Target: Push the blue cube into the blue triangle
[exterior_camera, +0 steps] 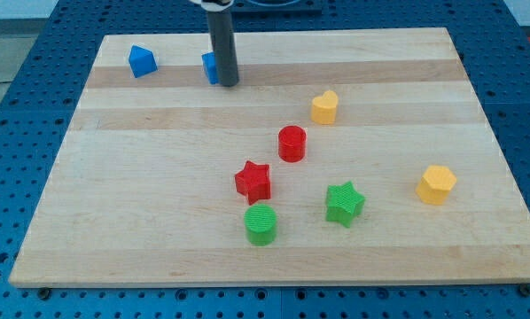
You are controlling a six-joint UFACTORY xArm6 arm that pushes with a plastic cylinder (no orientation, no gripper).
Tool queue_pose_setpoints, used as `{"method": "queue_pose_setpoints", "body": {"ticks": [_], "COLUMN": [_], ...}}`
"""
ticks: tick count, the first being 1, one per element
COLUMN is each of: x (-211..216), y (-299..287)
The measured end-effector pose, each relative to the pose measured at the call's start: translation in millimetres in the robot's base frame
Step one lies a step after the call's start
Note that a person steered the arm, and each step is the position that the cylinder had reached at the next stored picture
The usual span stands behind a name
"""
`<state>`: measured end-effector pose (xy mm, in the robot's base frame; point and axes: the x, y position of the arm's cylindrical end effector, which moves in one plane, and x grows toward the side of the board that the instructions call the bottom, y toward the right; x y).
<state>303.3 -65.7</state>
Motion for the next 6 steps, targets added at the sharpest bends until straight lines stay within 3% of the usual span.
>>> {"method": "queue_pose_setpoints", "body": {"ticks": [1,2,3,4,6], "x": [-21.5,-16.4,-14.6,-14.6,-9.6], "y": [15.9,-17.9,-92.7,-109.3,-5.6]}}
